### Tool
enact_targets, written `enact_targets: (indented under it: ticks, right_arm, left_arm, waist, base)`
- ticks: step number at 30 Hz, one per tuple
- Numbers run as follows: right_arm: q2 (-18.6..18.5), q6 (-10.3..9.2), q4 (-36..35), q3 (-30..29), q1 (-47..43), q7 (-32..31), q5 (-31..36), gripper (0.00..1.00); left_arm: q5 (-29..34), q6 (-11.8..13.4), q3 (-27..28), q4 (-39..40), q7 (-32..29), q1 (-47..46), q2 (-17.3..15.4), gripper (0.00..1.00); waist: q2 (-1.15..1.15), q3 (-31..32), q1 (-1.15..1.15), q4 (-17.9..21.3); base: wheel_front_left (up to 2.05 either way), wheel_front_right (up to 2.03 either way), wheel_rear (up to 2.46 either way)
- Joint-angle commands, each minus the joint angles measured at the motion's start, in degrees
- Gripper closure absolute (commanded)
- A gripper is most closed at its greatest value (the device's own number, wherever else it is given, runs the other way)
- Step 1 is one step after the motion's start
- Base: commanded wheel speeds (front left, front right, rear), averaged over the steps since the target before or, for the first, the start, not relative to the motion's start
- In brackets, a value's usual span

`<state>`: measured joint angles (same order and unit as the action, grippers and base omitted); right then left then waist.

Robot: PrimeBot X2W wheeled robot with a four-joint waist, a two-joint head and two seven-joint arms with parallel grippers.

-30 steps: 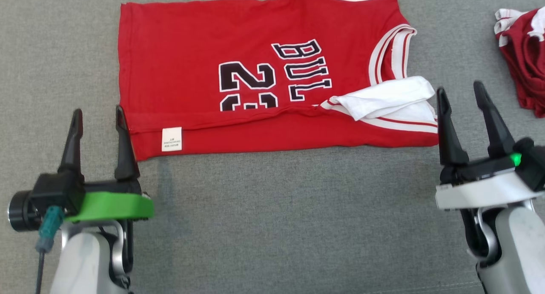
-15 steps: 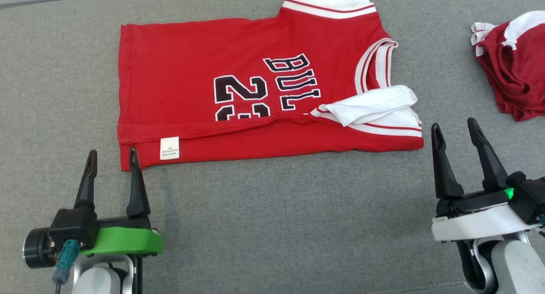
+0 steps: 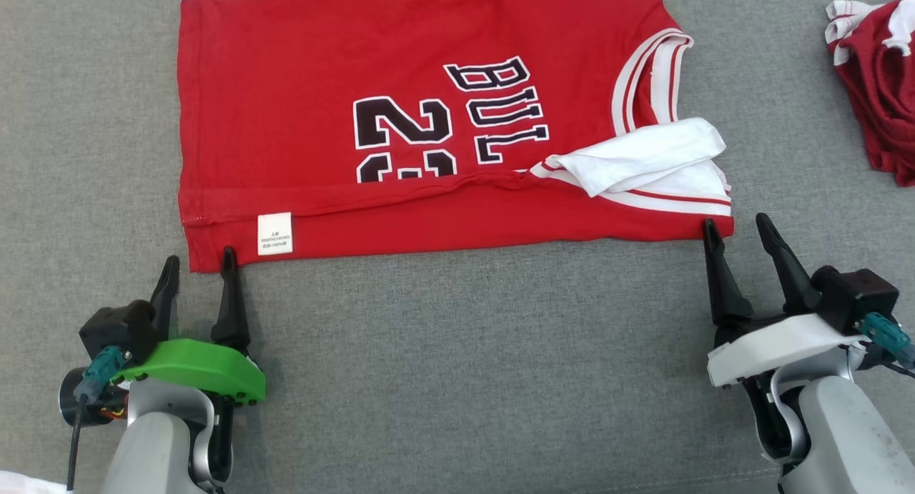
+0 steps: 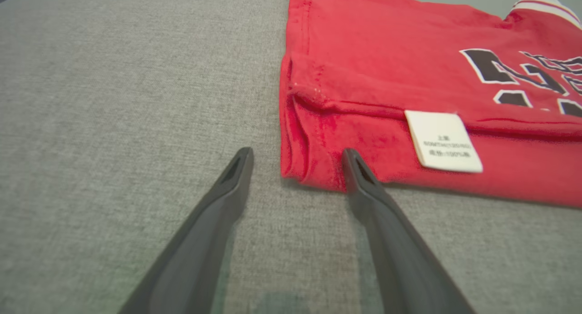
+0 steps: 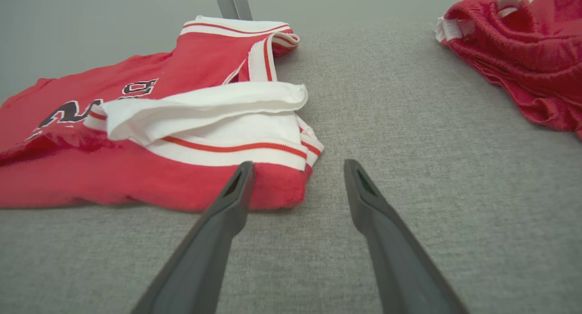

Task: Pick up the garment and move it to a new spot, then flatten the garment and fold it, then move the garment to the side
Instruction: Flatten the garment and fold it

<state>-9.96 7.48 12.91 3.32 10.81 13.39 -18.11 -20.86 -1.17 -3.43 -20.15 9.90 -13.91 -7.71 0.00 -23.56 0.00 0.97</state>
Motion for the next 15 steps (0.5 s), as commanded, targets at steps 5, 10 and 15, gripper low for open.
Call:
enact_targets:
  ticks: [5,10,15]
  right_arm:
    - [-0.2,0.02,6.3,2.7,4.1,-1.2,-1.7,0.18]
    - [-1.0,0.01,8.4,4.6,5.8,-0.6,-4.3,1.0]
    - [-2.7,-0.02,4.5,3.8,4.2,0.6,-6.1,1.0]
  left_arm:
    - [-2.1,-2.2,-0.8,-4.6,-3.5,-2.2,-0.1,0.04]
    - [-2.9,-4.0,-2.3,-5.2,-4.6,-2.6,-0.6,1.0]
    - [-2.9,-4.2,-2.2,-0.5,-4.0,-1.6,-2.2,1.0]
  waist:
    - [0.0,-1.5,0.0,-0.2]
    - [0.0,-1.6,0.0,-0.3]
    - [0.0,-0.5,0.0,-0.8]
  base:
    - [0.0,0.0,0.0]
    - [0.0,0.0,0.0]
    - [0.0,0.0,0.0]
